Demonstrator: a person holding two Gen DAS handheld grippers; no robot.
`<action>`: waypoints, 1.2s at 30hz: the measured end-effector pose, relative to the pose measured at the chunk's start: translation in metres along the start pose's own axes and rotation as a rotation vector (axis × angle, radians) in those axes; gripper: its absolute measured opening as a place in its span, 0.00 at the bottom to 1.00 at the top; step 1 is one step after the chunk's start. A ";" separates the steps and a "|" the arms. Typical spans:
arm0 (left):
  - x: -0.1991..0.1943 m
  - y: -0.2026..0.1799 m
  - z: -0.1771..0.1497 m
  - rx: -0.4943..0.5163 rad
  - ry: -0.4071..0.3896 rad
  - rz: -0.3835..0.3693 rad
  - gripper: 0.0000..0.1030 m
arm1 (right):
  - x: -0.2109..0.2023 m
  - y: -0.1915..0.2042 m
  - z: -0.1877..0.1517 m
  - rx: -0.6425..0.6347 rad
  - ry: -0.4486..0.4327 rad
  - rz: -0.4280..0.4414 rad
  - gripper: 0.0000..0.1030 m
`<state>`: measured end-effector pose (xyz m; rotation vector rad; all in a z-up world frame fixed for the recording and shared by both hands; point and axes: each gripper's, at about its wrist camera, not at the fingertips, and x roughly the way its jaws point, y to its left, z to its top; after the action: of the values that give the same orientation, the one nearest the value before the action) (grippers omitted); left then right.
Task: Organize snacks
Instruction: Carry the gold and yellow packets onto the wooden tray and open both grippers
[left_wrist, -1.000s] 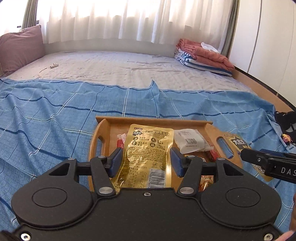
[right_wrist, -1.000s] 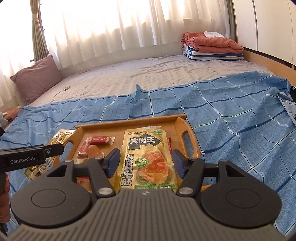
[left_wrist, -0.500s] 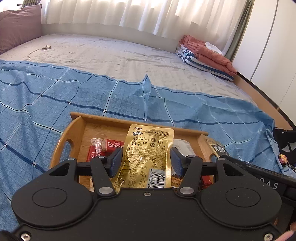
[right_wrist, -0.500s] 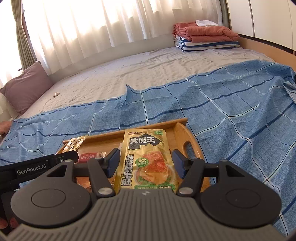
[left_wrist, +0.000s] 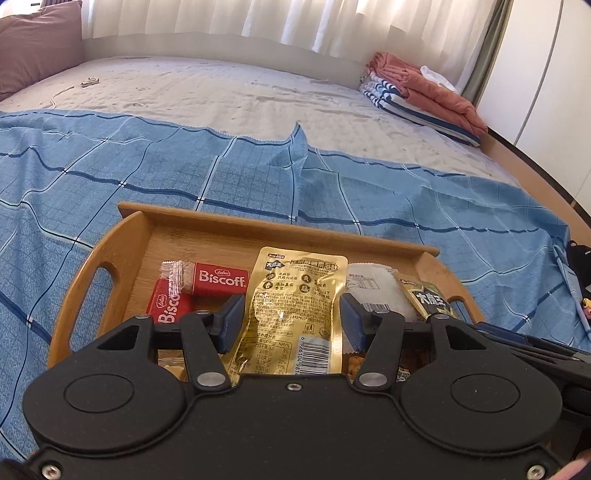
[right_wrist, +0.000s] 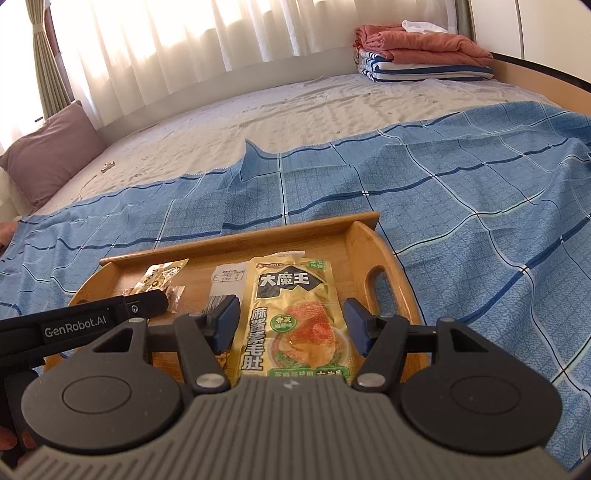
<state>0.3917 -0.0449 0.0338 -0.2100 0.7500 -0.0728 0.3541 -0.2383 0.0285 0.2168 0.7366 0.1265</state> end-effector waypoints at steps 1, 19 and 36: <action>0.001 0.000 -0.001 -0.002 -0.001 -0.001 0.52 | 0.002 0.000 -0.001 -0.001 0.003 0.000 0.62; 0.019 -0.004 -0.014 0.019 0.011 0.017 0.52 | 0.013 -0.001 -0.007 -0.055 0.015 0.019 0.64; 0.019 -0.004 -0.019 0.047 -0.008 0.034 0.58 | 0.014 0.001 -0.010 -0.059 0.010 0.025 0.67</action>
<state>0.3929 -0.0541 0.0083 -0.1531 0.7431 -0.0575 0.3571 -0.2335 0.0123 0.1690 0.7390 0.1732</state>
